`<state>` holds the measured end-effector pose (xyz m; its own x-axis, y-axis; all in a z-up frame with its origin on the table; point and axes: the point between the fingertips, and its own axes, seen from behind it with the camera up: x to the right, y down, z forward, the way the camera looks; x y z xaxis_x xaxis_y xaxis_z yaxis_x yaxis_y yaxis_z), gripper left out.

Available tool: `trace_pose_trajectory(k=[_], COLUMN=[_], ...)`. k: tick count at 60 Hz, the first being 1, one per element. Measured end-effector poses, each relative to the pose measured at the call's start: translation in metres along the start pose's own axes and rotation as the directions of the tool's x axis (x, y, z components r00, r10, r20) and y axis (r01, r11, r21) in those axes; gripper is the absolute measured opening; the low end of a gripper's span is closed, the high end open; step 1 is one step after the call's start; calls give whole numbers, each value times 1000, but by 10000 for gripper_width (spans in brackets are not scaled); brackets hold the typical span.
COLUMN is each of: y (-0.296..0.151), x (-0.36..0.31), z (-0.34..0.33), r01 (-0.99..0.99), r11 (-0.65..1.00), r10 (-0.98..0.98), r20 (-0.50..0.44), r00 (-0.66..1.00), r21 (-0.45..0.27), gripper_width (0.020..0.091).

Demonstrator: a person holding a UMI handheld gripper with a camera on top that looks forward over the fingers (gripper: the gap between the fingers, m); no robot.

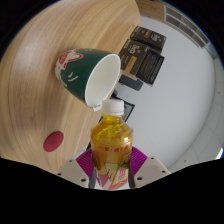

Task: Pour water

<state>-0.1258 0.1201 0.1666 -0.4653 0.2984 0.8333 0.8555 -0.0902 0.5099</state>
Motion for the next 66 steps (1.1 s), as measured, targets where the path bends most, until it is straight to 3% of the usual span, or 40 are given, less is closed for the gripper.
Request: trace_pose_trajectory(k=[8, 15, 20, 25, 28, 32, 38, 41, 50, 62, 66], y=[3, 5, 6, 13, 26, 34, 61, 69, 58, 22, 15], x=[-5, -6, 0, 16, 24, 18, -3, -20, -91, -110, -115], z=[2, 5, 8, 11, 10, 7, 11, 20, 42, 45, 47], r01=[102, 56, -59, -333, -542, -810, -964, -989, -975, -923, -919], r11=[995, 998, 998, 942, 839, 582, 247, 111, -221, -385, -394], r10=[-102, -56, 59, 333, 541, 806, 961, 986, 950, 853, 847], r20=[38, 46, 29, 10, 26, 80, 101, 116, 230, 385, 398], r00=[994, 997, 998, 943, 840, 587, 256, 122, -212, -352, -353], r21=[-16, -12, 10, 42, 48, 71, 94, 99, 12, 10, 23], gripper_width=[456, 452, 453, 453, 452, 456, 458, 456, 462, 470, 480])
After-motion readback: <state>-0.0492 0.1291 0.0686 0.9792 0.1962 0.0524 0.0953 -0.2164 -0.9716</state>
